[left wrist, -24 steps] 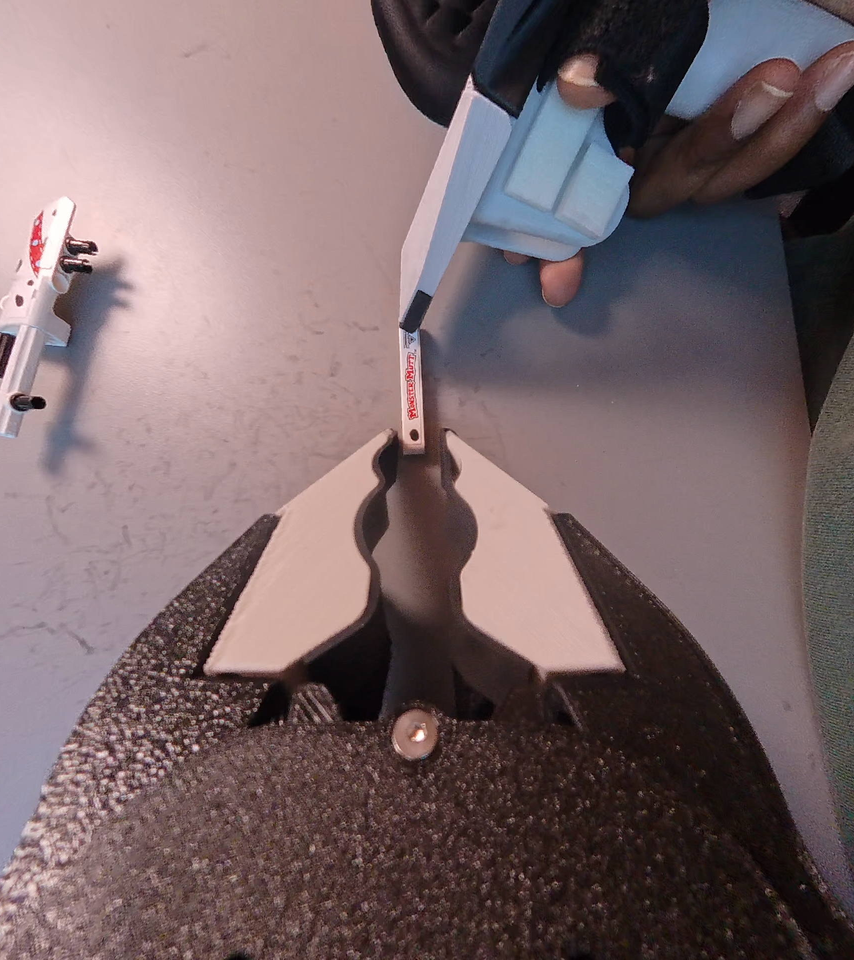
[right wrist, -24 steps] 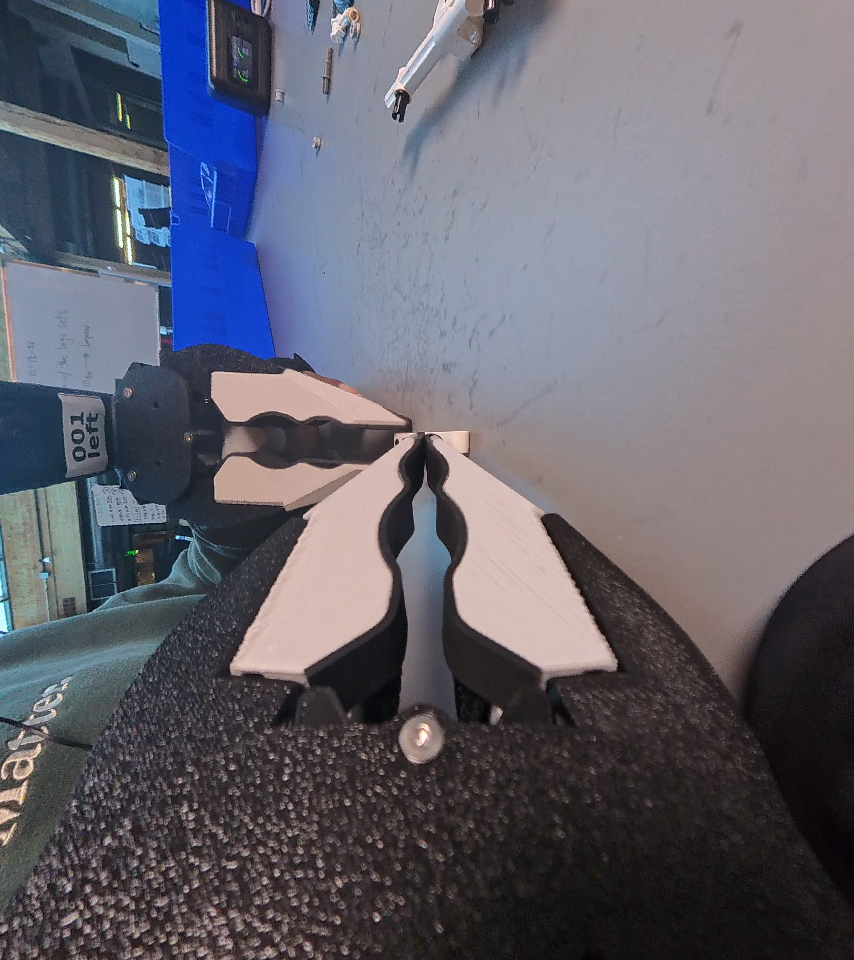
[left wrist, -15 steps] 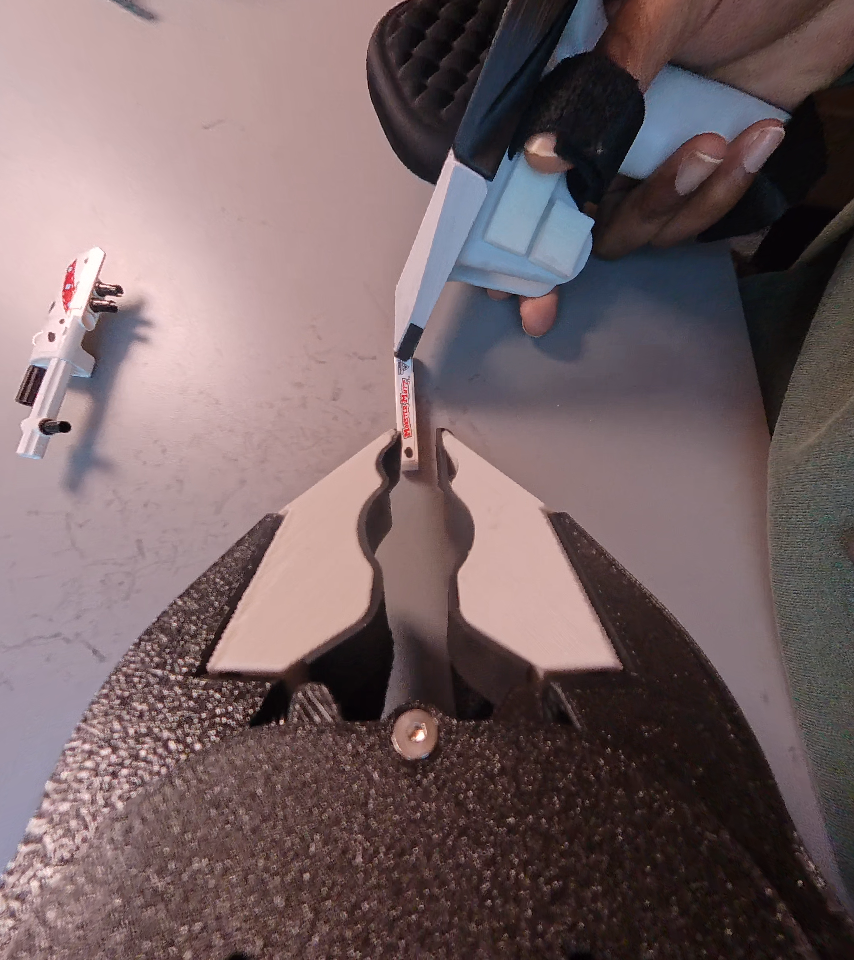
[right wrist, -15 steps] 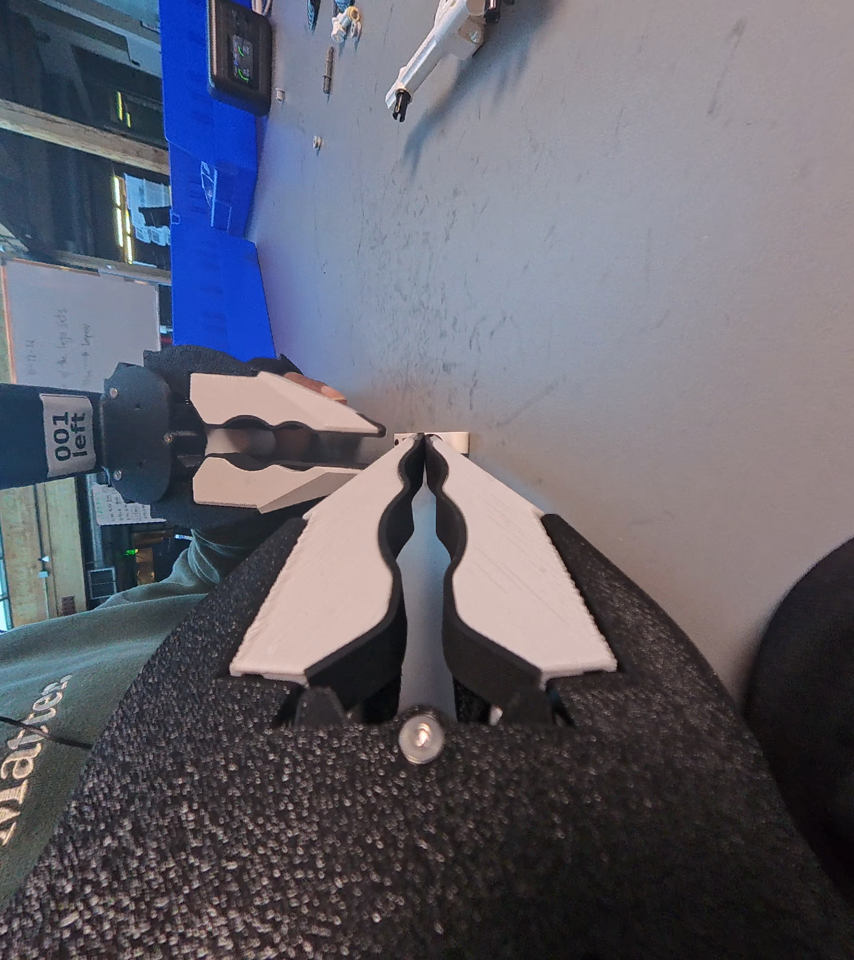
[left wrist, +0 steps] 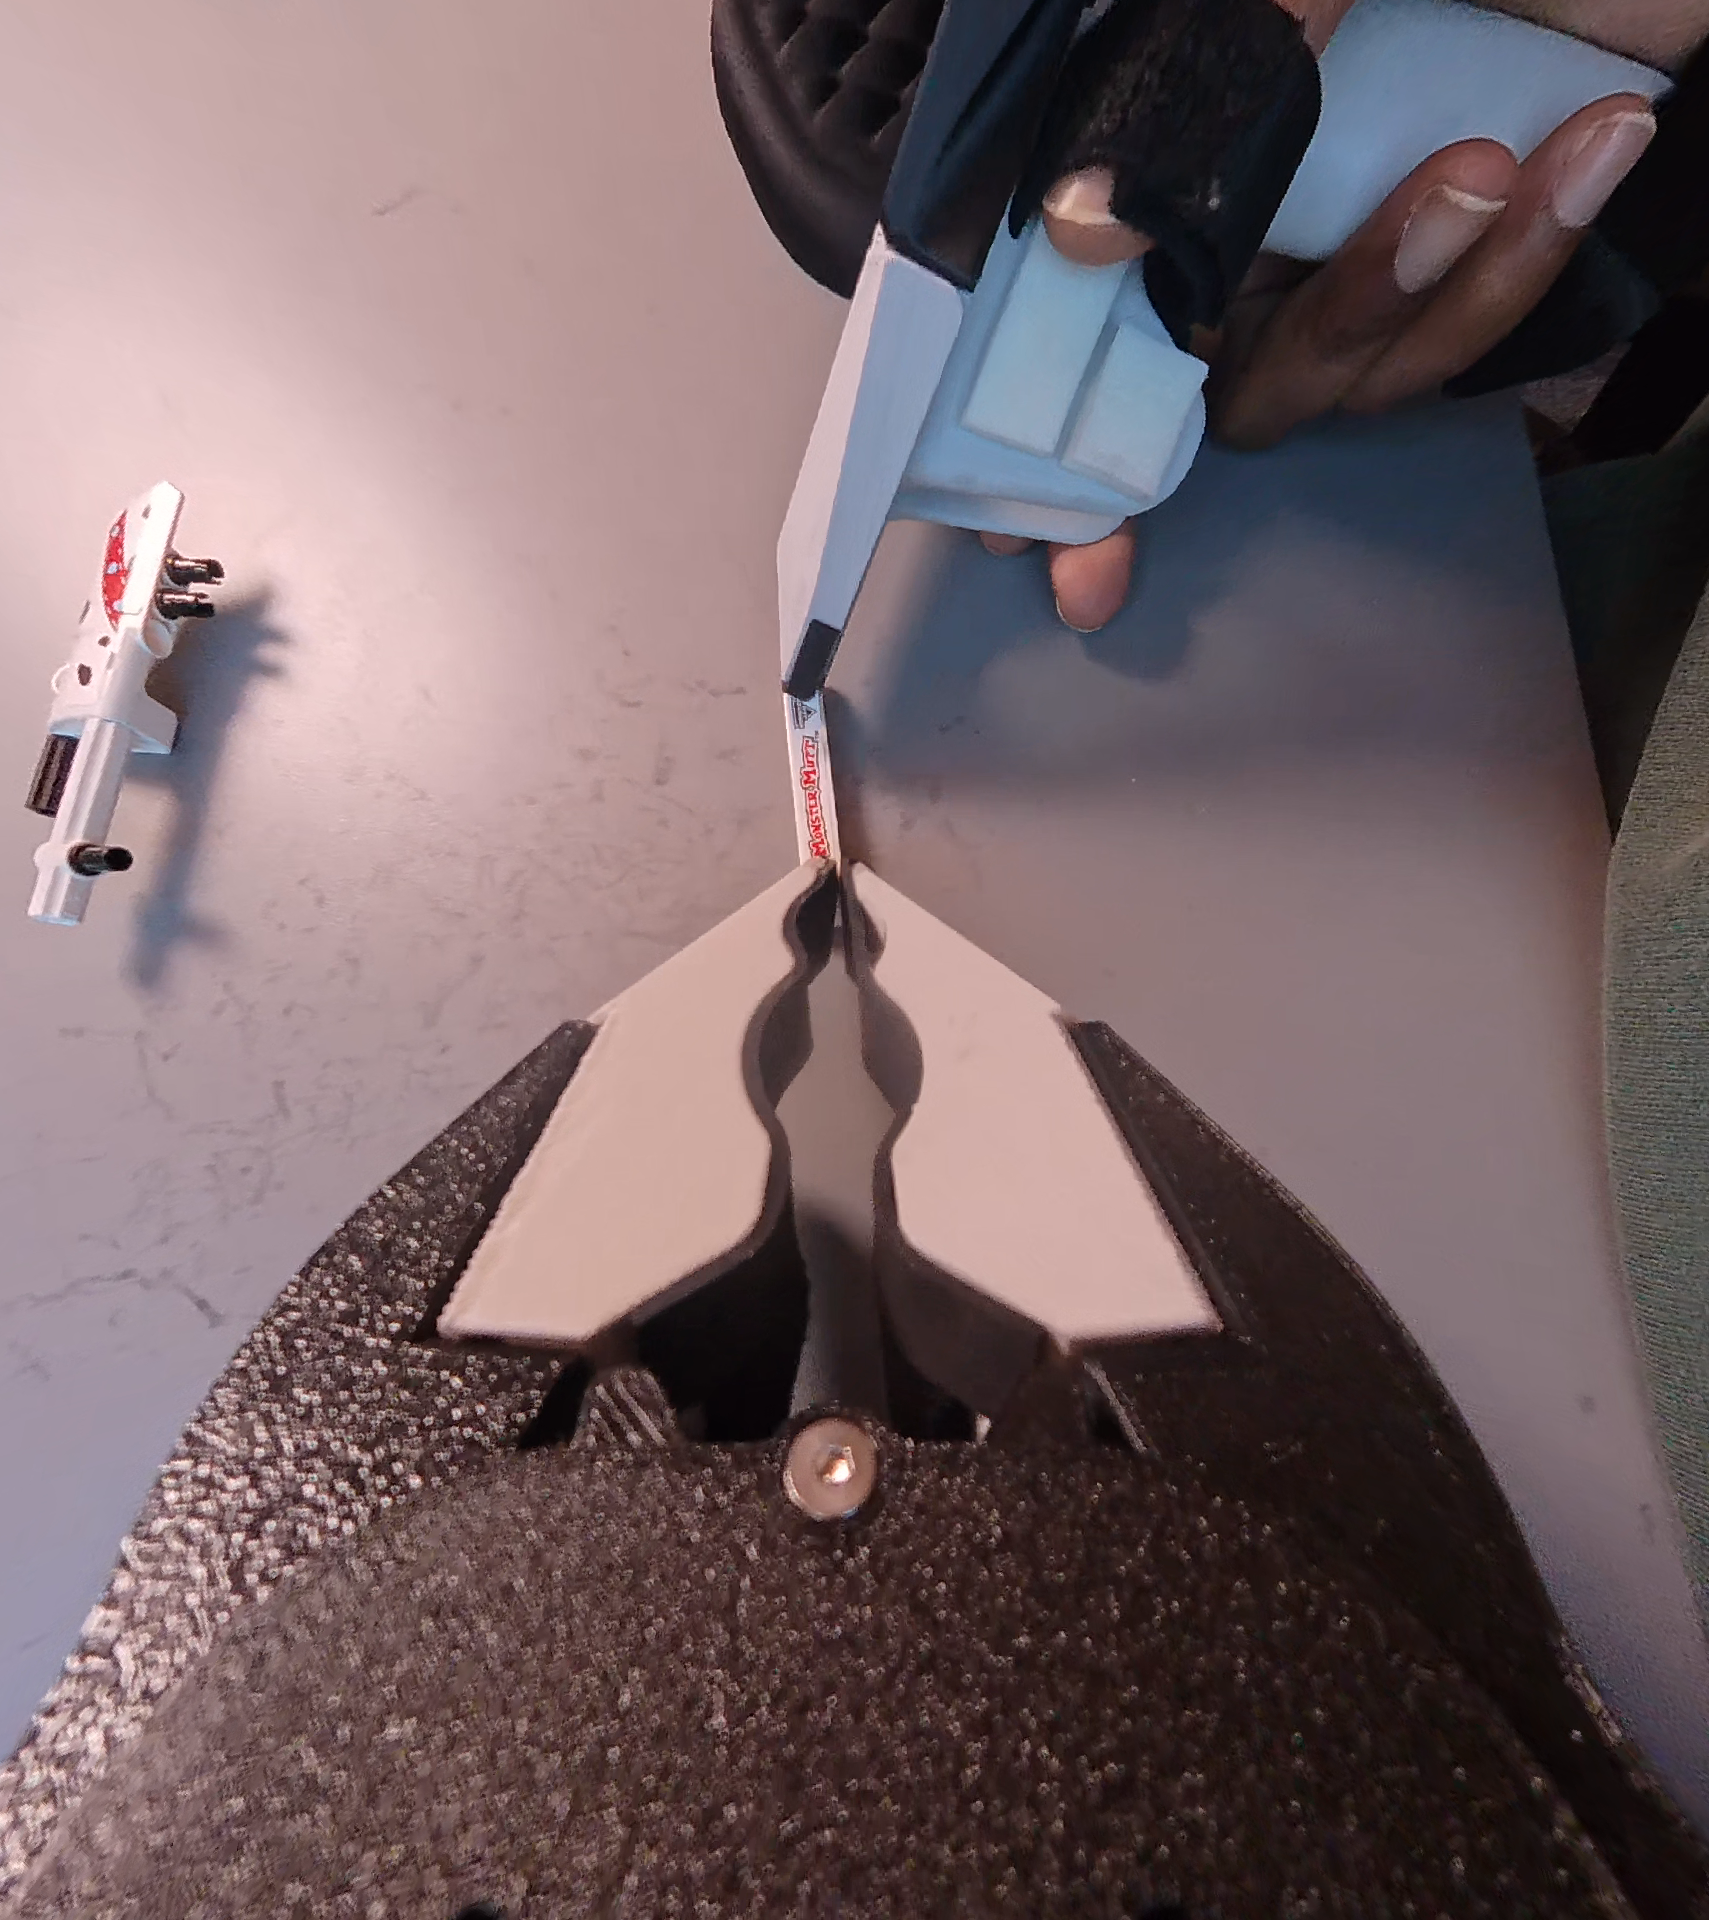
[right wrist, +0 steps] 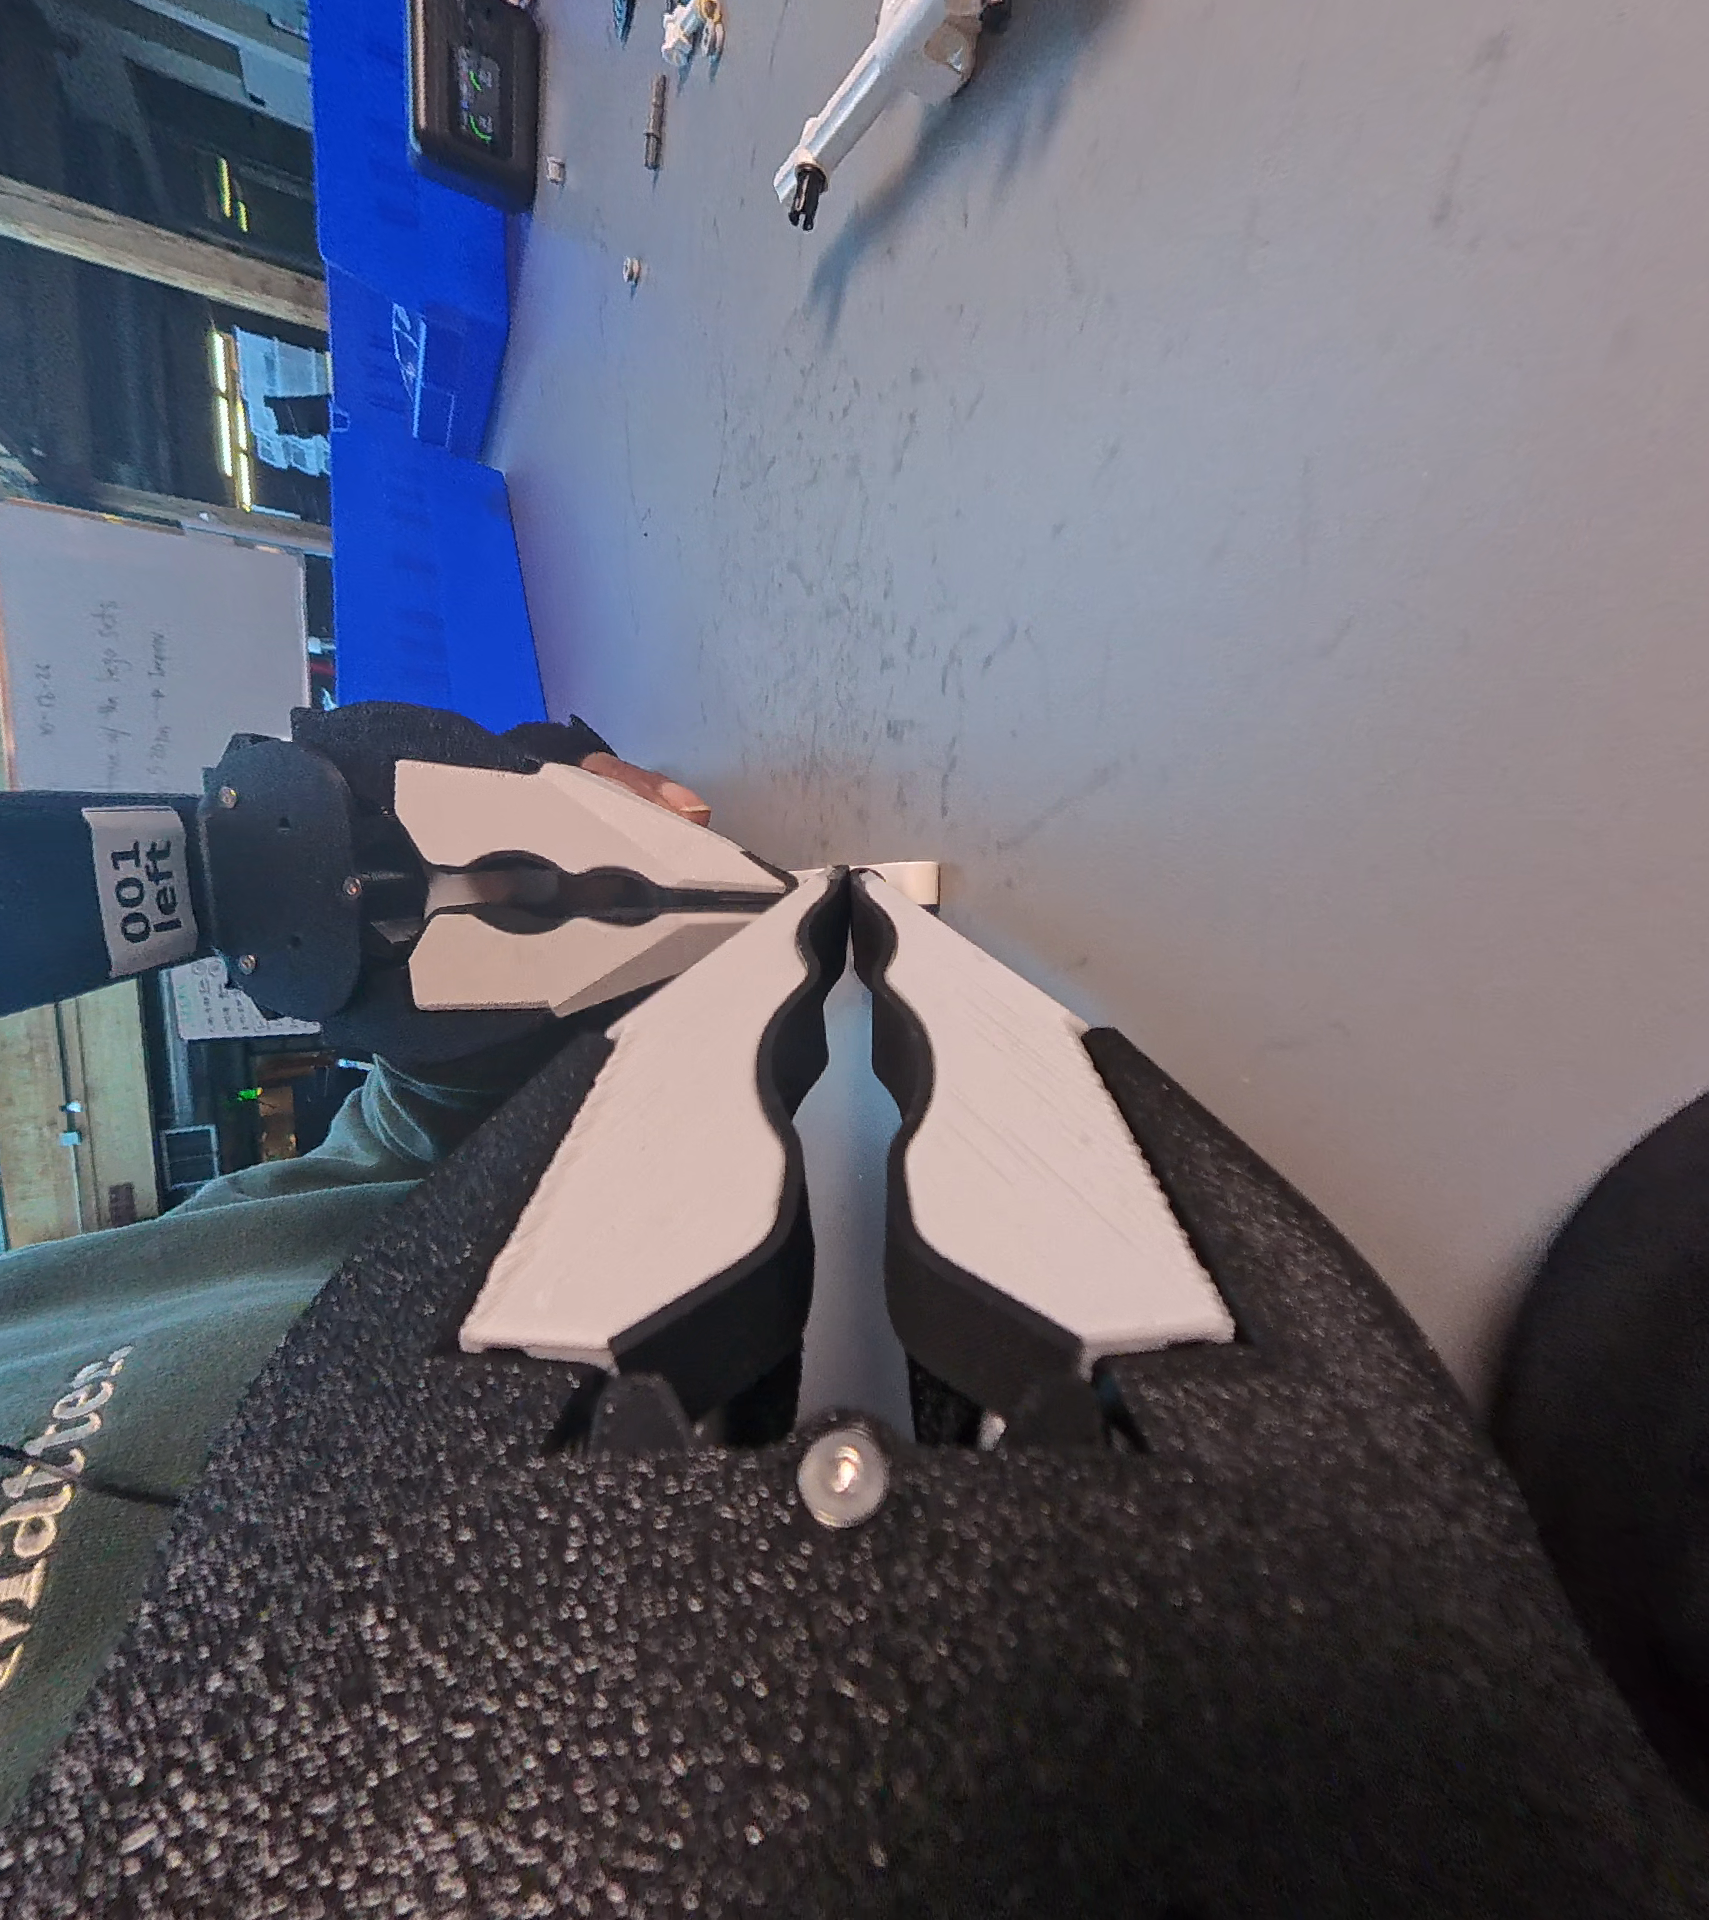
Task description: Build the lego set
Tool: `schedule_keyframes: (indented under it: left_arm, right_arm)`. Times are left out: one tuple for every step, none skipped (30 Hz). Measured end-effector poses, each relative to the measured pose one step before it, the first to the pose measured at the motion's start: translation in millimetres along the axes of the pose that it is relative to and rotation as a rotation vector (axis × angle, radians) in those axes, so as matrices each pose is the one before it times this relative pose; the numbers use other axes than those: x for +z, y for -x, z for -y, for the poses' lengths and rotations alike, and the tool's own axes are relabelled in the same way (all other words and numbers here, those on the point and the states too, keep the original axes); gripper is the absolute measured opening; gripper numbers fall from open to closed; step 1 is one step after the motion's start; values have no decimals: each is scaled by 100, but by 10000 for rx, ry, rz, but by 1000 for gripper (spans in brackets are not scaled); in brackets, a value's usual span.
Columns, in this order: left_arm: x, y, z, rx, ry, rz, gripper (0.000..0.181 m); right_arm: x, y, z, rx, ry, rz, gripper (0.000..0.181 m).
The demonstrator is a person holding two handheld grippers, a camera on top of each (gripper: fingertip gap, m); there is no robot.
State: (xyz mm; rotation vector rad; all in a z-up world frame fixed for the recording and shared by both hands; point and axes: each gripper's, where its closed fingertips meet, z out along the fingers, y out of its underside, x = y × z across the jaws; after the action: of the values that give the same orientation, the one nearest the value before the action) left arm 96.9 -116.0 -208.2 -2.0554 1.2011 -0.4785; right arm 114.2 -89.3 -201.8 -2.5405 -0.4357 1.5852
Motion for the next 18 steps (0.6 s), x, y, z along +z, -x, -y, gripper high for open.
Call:
schedule_keyframes:
  left_arm:
    - [0, 1, -6, 40, 32, 40, 0]
    - [5, 8, -14, 66, 35, 58, 0]
    - [2, -3, -10, 61, 49, 69, 0]
    - [0, 6, -19, 56, 61, 65, 0]
    - [-1, -7, -16, 28, 53, 41, 0]
    - [-11, -8, -10, -24, 37, -2, 0]
    - [-25, -18, -14, -63, 16, -33, 0]
    - [-16, -16, -21, -61, 0, -33, 0]
    - [-6, -3, -9, -62, -2, -10, 0]
    - [2, -5, -2, -21, 6, 11, 0]
    - [-9, -4, -3, -11, 14, 16, 0]
    - [7, 2, -3, -3, 15, 14, 0]
    - [0, -20, -6, 12, 13, 3, 0]
    - [-5, -7, -9, -15, 5, -7, 0]
    - [-6, -18, 2, -32, 7, -19, 0]
    - [-9, -24, -12, -5, 4, -18, 0]
    - [-4, -16, -7, -12, 5, -5, 0]
    - [-3, -24, -8, 3, 10, 1, 0]
  right_arm:
    - [9, 1, -9, -73, 31, -59, 0]
    - [20, 2, -50, -133, 49, -99, 0]
    - [56, 28, -92, -142, 66, -92, 0]
    - [51, 26, -63, -102, 51, -83, 0]
    - [36, -14, -30, -66, 38, -75, 0]
    - [30, -4, -35, -60, 34, -71, 0]
    - [30, -15, -19, -55, 26, -70, 0]
    - [0, -3, -28, -81, 23, -64, 0]
    - [-15, 1, -28, -44, 21, -56, 0]
    - [-25, -9, -29, -21, 13, -36, 0]
    - [-30, -9, -38, -3, 12, -27, 0]
    - [-28, -10, -32, -12, 8, -23, 0]
    - [-15, -7, -14, -36, 11, -28, 0]
    - [-1, -7, -13, -77, 17, -40, 0]
    - [0, 2, -18, -113, 23, -54, 0]
    - [0, 5, -28, -115, 34, -54, 0]
    - [-25, -2, -33, -72, 47, -33, 0]
    - [-40, -22, -5, -38, 39, -22, 0]
